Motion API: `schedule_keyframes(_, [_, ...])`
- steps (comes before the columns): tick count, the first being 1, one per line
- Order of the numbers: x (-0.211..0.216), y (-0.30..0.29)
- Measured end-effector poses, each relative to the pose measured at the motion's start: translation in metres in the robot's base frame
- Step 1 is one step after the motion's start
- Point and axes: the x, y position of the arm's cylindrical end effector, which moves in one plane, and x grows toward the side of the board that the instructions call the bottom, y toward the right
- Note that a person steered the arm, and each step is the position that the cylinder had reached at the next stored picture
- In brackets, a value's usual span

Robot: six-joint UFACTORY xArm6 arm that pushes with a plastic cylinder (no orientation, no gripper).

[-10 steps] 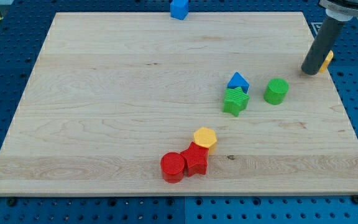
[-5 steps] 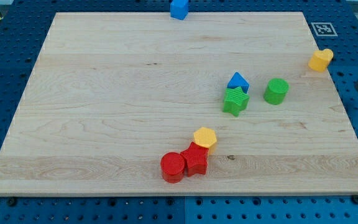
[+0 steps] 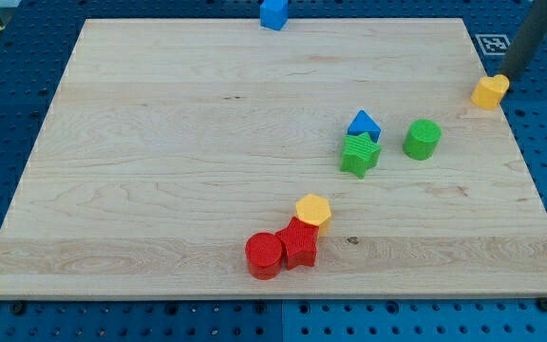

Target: Push yellow heart to the yellow hexagon

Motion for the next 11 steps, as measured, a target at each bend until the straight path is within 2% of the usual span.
schedule_keyframes(2, [0.030,-0.017])
schedule_keyframes(7, [0.039,-0.099])
schedule_keyframes(11, [0.093,-0.153])
